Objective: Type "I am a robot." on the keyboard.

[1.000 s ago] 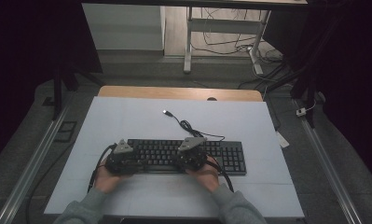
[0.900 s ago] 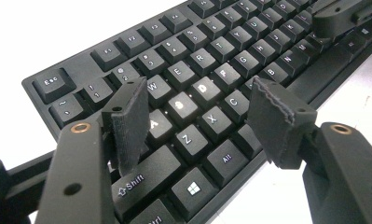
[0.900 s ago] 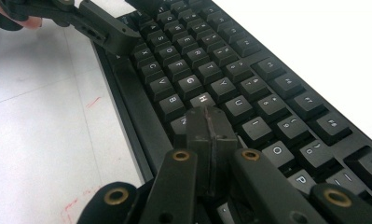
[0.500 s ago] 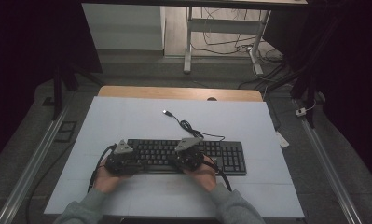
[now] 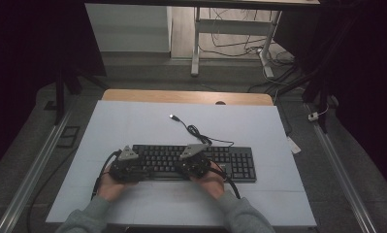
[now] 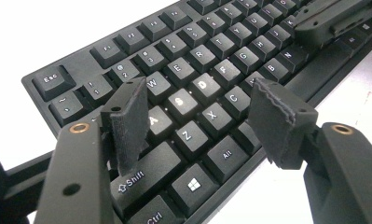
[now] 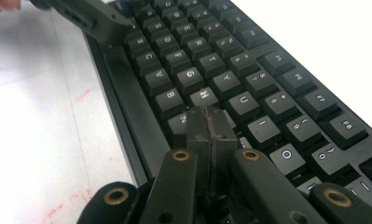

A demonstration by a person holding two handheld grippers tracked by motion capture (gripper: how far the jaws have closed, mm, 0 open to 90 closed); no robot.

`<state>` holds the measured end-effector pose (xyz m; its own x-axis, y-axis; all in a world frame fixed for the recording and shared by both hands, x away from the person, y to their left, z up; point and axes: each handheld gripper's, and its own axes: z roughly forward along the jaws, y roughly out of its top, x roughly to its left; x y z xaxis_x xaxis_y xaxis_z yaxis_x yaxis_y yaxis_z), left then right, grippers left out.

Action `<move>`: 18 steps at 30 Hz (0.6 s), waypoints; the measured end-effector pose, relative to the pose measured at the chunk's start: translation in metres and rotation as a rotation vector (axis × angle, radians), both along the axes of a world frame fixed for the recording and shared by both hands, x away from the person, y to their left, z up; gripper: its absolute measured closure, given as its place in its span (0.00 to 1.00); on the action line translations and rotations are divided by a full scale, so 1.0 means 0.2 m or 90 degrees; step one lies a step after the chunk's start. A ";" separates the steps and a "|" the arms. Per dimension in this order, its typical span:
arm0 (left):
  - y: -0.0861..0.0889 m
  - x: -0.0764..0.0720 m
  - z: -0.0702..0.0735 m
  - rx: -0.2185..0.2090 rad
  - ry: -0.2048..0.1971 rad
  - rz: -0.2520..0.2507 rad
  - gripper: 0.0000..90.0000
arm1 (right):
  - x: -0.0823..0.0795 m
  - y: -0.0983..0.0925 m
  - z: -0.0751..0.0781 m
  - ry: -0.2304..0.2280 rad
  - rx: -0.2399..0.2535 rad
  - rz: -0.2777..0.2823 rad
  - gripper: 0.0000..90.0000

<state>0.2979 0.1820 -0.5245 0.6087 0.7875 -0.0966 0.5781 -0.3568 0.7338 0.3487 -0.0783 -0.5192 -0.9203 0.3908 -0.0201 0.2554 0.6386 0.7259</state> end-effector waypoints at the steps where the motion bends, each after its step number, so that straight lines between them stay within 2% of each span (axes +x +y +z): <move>1: 0.00 0.00 0.00 0.001 0.000 0.000 0.42 | 0.00 0.00 0.00 -0.003 0.002 -0.001 1.00; 4: 0.00 0.00 0.00 0.001 0.000 0.000 0.42 | 0.00 0.00 0.01 -0.003 0.002 -0.003 1.00; 11: 0.01 0.00 0.00 -0.001 -0.002 0.003 0.42 | -0.01 -0.04 0.05 -0.009 0.048 -0.010 1.00; 18: 0.01 0.00 0.00 -0.001 -0.003 0.004 0.42 | 0.00 -0.11 0.08 -0.005 0.055 -0.026 1.00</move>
<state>0.2978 0.1834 -0.5240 0.6044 0.7910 -0.0946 0.5764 -0.3523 0.7373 0.3480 -0.1000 -0.5037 -0.9033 0.4290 0.0075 0.2737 0.5628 0.7800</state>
